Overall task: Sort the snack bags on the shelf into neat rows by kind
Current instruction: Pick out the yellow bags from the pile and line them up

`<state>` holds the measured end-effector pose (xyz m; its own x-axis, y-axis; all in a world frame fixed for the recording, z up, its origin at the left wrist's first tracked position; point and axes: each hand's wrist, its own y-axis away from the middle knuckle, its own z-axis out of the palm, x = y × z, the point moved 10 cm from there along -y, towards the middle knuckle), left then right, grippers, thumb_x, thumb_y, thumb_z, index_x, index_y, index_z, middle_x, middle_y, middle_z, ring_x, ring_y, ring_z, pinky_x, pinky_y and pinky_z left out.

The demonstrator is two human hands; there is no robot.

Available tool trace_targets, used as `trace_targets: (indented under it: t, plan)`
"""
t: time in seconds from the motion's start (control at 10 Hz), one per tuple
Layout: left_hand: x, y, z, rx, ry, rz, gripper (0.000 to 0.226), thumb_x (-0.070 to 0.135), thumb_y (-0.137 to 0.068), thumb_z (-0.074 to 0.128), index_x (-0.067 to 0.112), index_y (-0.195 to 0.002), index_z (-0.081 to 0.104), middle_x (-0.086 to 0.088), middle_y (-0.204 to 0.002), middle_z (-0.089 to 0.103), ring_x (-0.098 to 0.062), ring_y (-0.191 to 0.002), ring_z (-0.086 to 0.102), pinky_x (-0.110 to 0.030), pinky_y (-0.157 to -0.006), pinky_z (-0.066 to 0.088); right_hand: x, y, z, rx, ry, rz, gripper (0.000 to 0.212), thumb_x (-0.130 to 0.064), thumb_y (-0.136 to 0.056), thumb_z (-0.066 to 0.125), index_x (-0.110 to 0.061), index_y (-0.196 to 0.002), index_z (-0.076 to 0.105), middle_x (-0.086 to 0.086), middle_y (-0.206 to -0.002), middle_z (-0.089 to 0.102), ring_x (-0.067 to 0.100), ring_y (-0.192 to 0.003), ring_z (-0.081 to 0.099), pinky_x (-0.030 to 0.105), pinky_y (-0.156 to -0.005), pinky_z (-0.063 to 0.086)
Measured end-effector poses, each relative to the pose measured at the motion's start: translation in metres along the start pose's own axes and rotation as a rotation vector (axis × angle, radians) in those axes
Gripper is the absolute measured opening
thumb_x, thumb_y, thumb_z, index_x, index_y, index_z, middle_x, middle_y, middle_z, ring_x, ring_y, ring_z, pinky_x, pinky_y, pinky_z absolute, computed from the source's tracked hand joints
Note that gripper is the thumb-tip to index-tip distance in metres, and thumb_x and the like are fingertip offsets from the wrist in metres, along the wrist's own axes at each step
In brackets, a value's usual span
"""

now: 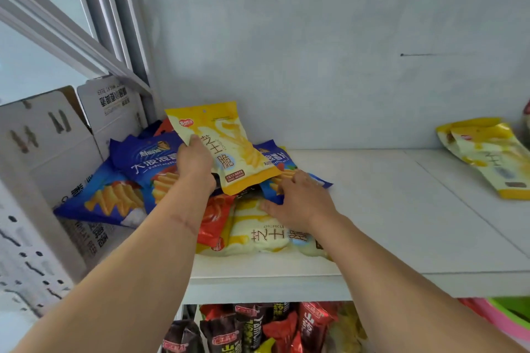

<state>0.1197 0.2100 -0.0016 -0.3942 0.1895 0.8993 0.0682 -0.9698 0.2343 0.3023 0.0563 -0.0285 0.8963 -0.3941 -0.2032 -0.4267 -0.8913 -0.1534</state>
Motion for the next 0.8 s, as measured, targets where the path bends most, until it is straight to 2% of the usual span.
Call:
trace_targets:
  t: [0.1,0.2,0.3,0.4,0.5,0.6,0.7,0.8]
  plan:
    - [0.001,0.003,0.002,0.004,-0.209,0.076,0.05,0.038,-0.104,0.035,0.004,-0.138,0.049,-0.021,-0.141,0.054,-0.01,-0.061,0.04,-0.028,-0.058,0.04,0.019,0.004,0.004,-0.061,-0.092,0.09,0.084,-0.082,-0.076,0.048,-0.026,-0.139,0.041,0.002,-0.148,0.04,0.024,-0.13,0.046,0.039,-0.091,0.044]
    - [-0.007,0.016,0.001,0.026,-0.124,0.018,0.049,0.037,-0.103,0.039,0.004,-0.137,0.048,-0.018,-0.134,0.058,-0.011,-0.062,0.043,-0.029,-0.058,0.042,0.027,0.006,0.002,-0.082,-0.033,0.105,0.09,-0.088,-0.069,0.045,-0.031,-0.139,0.041,0.003,-0.148,0.042,0.026,-0.128,0.049,0.038,-0.079,0.043]
    - [-0.011,0.024,0.005,-0.023,-0.289,0.039,0.05,0.02,-0.094,0.058,0.005,-0.138,0.04,-0.013,-0.119,0.058,-0.02,-0.085,0.059,-0.038,-0.072,0.056,0.029,0.009,0.002,-0.153,0.07,0.055,0.093,-0.095,-0.066,0.033,-0.036,-0.137,0.047,0.006,-0.149,0.044,0.029,-0.136,0.041,0.044,-0.091,0.042]
    - [-0.012,0.033,0.002,0.004,-0.225,0.054,0.045,0.025,-0.098,0.051,0.011,-0.14,0.042,-0.016,-0.134,0.056,-0.015,-0.078,0.057,-0.032,-0.062,0.055,0.03,0.013,0.008,-0.256,0.127,0.037,0.095,-0.095,-0.069,0.023,-0.043,-0.147,0.035,0.003,-0.158,0.033,0.029,-0.145,0.029,0.046,-0.106,0.033]
    - [-0.022,0.035,-0.001,0.043,-0.131,-0.044,0.061,0.026,-0.095,0.062,0.006,-0.145,0.032,-0.014,-0.133,0.058,-0.02,-0.094,0.062,-0.03,-0.063,0.048,0.032,0.015,0.01,-0.255,0.053,0.073,0.09,-0.093,-0.071,0.032,-0.038,-0.142,0.042,-0.002,-0.143,0.052,0.025,-0.126,0.052,0.039,-0.082,0.044]
    - [-0.017,0.044,-0.007,0.022,-0.379,0.04,0.069,0.02,-0.092,0.067,0.006,-0.146,0.027,-0.013,-0.13,0.059,-0.028,-0.111,0.06,-0.031,-0.064,0.044,0.031,0.019,0.005,-0.215,-0.027,0.091,0.088,-0.091,-0.068,0.043,-0.033,-0.134,0.047,-0.004,-0.125,0.063,0.021,-0.106,0.062,0.032,-0.066,0.043]
    - [-0.025,0.051,-0.01,-0.016,-0.198,-0.041,0.049,0.041,-0.101,0.048,0.011,-0.139,0.048,-0.01,-0.133,0.061,-0.028,-0.111,0.063,-0.031,-0.057,0.047,0.025,0.024,0.004,-0.253,-0.002,0.068,0.09,-0.09,-0.067,0.047,-0.03,-0.134,0.048,-0.003,-0.126,0.062,0.022,-0.106,0.062,0.034,-0.069,0.044]
    - [-0.019,0.062,-0.017,-0.018,-0.182,-0.045,0.037,0.056,-0.096,0.051,0.021,-0.097,0.059,-0.001,-0.094,0.07,-0.024,-0.09,0.071,-0.042,-0.079,0.06,0.025,0.035,0.01,-0.346,-0.052,0.107,0.094,-0.088,-0.068,0.051,-0.028,-0.141,0.043,-0.001,-0.133,0.059,0.025,-0.115,0.059,0.038,-0.083,0.047]
